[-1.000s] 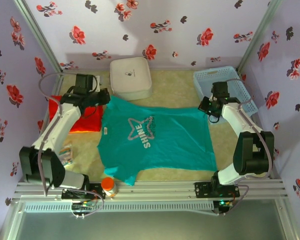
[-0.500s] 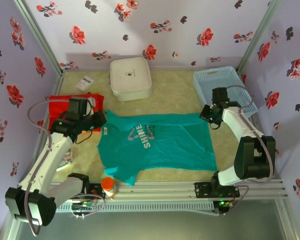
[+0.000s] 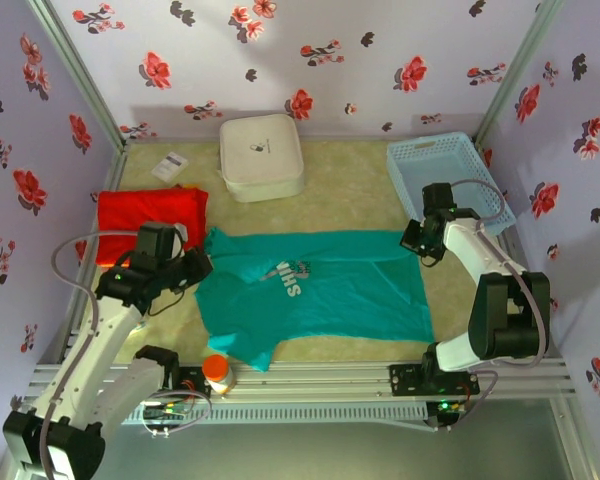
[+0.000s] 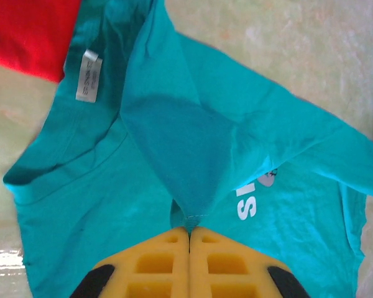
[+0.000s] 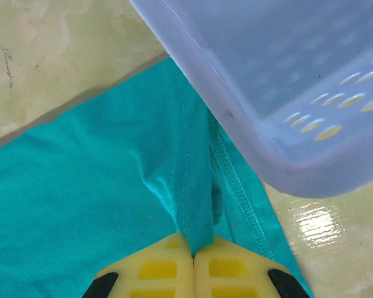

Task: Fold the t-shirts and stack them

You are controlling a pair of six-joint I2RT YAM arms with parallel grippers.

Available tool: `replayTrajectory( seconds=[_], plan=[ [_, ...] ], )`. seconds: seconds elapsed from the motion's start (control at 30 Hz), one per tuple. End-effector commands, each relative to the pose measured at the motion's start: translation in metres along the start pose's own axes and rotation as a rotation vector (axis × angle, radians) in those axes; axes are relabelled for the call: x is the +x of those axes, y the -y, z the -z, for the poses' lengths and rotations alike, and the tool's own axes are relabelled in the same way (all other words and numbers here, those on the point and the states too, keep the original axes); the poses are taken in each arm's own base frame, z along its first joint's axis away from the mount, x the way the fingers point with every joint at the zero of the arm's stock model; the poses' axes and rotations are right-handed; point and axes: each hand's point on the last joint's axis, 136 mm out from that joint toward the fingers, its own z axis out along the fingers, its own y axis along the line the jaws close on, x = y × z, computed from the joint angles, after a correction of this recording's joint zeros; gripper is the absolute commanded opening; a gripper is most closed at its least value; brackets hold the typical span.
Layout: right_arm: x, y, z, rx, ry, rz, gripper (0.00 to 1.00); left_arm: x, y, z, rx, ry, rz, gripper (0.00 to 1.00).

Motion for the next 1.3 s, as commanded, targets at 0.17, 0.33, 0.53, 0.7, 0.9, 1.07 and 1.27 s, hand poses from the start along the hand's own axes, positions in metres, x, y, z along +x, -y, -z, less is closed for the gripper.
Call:
replayTrajectory(
  seconds=[0.17, 0.33, 0.53, 0.7, 0.9, 1.07, 1.27],
  plan=[
    [0.018, 0.015, -0.005, 0.051, -0.036, -0.007, 0.0, 0.021, -0.032, -0.013, -0.099, -0.042, 0.042, 0.0],
    [0.018, 0.019, -0.006, 0.07, -0.034, -0.011, 0.0, 0.026, -0.043, -0.021, -0.145, -0.064, 0.041, 0.0],
    [0.021, 0.022, -0.01, 0.098, -0.052, -0.005, 0.02, 0.033, -0.06, -0.026, -0.21, -0.079, 0.047, 0.0],
    [0.024, 0.025, -0.011, 0.12, -0.066, 0.002, 0.12, 0.034, -0.079, -0.025, -0.326, -0.079, 0.083, 0.05],
    [0.02, 0.016, -0.001, 0.088, -0.026, 0.022, 0.5, 0.038, -0.089, -0.029, -0.415, -0.145, 0.068, 0.38],
    [0.016, -0.002, 0.008, 0.021, -0.003, 0.049, 0.61, 0.023, -0.062, -0.021, -0.35, -0.112, -0.02, 0.42],
    [0.015, -0.01, 0.01, -0.009, 0.008, 0.038, 0.63, 0.026, 0.007, -0.026, -0.187, -0.093, -0.318, 0.39]
  ],
)
